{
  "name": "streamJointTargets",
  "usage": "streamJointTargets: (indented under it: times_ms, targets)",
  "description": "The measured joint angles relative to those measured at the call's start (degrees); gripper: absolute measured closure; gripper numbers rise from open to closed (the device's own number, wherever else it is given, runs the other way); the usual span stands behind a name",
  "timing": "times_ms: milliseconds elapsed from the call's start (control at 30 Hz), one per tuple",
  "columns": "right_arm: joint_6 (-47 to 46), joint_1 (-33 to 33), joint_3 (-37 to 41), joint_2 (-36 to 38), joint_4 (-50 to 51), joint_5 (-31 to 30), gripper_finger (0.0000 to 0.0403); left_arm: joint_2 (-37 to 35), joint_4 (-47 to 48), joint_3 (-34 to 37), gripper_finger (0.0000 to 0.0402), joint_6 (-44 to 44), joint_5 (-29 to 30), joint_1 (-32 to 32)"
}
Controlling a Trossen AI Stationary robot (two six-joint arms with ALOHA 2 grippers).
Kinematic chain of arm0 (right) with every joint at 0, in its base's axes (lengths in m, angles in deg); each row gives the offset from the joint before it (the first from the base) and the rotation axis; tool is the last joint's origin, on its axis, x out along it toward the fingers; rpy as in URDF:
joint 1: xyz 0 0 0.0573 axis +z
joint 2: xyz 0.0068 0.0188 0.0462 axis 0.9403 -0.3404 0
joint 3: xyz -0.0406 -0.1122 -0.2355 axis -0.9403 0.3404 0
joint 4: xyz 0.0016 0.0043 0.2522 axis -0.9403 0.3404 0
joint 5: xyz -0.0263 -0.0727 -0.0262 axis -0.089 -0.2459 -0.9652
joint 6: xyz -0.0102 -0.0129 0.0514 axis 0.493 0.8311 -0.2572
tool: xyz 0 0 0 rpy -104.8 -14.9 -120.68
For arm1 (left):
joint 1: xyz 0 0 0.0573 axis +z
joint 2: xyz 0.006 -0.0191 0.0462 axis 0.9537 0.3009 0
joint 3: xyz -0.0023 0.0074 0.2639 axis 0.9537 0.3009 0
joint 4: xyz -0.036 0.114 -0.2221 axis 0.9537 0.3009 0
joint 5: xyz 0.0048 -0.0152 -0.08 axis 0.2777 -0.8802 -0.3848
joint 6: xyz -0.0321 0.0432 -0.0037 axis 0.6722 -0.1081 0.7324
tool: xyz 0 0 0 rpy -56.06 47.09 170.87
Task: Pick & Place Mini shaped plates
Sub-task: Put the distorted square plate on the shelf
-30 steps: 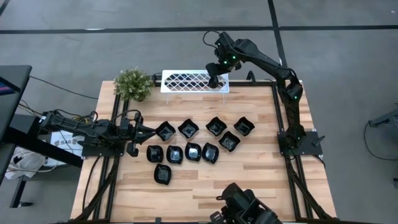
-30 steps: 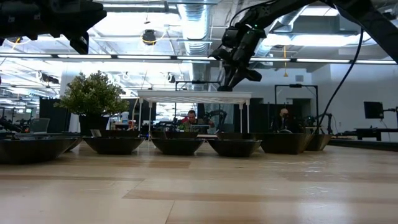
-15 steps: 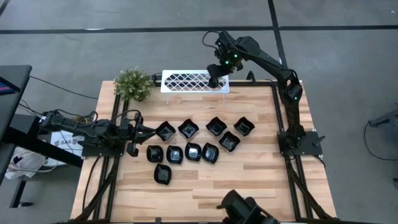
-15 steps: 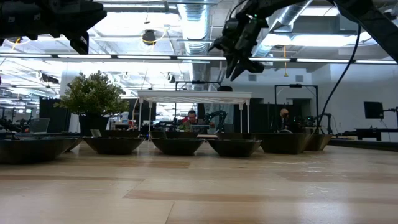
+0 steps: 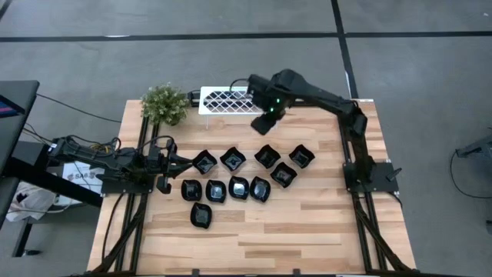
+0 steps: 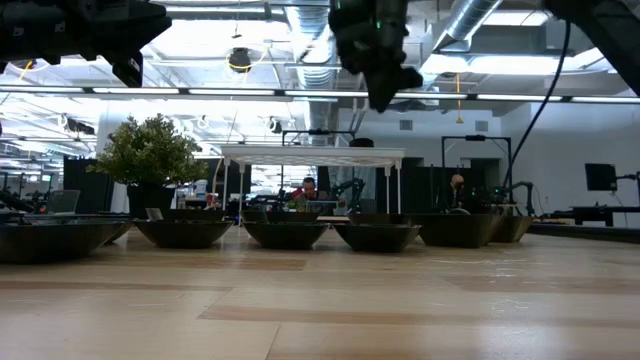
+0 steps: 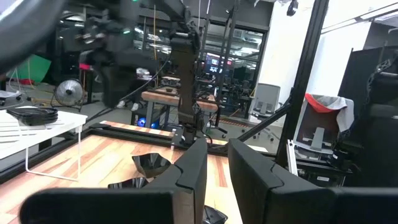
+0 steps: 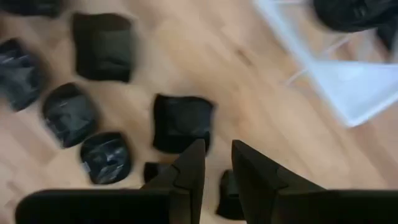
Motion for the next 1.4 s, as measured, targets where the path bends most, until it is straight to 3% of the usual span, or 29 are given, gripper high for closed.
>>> streamJointTargets:
  times_ms: [300, 500, 967, 1200, 1400]
  targets:
    - [-6.1, 12.1, 0.0, 2.1, 0.0, 0.0, 0.0327, 0.0, 0.0, 0.0, 0.0334, 0.0, 0.0, 0.0]
    - [-12.0, 17.8, 2.1, 2.2, 0.0, -6.4, 0.0327, 0.0, 0.0, 0.0, 0.0334, 0.0, 0.0, 0.0]
    - [-22.4, 23.3, 32.1, 6.5, -4.4, -6.9, 0.0327, 0.0, -0.9, 0.0, 0.0334, 0.1, 0.0, 0.0]
    - [-27.9, 21.4, 47.2, 20.6, -11.4, -6.9, 0.0327, 0.0, -4.3, 0.0, 0.0334, 8.9, 0.0, 0.0]
    - [-33.0, 17.9, 61.4, 34.9, -21.3, -6.9, 0.0327, 0.0, -4.7, 0.0, 0.0334, 9.4, 0.0, 0.0]
